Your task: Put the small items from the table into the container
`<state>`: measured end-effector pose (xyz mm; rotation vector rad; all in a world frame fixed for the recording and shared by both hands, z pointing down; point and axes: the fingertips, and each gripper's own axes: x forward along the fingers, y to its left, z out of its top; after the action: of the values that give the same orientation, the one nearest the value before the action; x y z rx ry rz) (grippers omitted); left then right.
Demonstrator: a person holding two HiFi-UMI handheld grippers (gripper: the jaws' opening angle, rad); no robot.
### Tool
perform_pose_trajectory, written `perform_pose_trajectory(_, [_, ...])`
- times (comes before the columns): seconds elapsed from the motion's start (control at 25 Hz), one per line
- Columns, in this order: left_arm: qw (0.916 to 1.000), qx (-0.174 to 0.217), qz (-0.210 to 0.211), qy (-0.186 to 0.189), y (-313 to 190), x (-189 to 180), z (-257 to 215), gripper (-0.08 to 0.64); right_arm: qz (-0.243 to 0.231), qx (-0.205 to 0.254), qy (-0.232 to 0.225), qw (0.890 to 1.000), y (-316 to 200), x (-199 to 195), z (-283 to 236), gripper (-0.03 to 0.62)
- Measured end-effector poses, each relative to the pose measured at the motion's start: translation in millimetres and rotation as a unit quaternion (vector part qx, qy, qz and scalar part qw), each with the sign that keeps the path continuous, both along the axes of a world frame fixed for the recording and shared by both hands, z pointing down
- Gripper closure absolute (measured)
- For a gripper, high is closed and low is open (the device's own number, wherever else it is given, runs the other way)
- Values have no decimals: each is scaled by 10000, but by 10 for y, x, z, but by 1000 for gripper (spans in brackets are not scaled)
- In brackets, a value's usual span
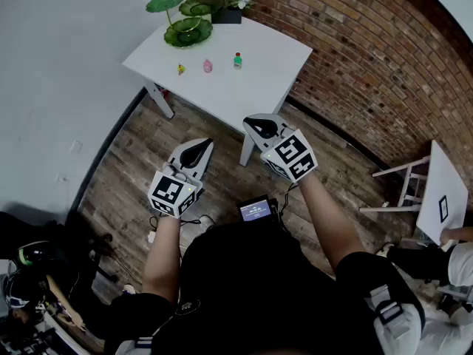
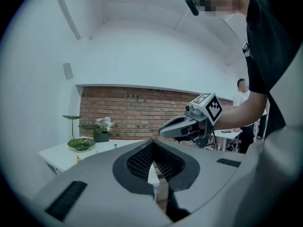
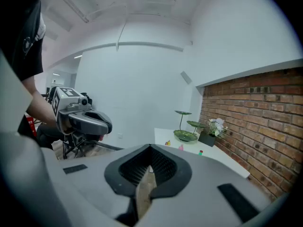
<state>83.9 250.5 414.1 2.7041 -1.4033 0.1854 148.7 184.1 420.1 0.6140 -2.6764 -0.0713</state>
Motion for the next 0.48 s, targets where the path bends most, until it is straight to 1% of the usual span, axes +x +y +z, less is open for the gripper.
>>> perform_pose_trajectory(0.24, [10000,28,-12,-16,-27,13,-3,551,-18,-39,-19,10000,-20,-37,46,578])
perform_pose_trajectory(0.48, [9999,49,-74,84,-25,-27,1,551,-44,-132,-28,9999,-14,-74,92,578])
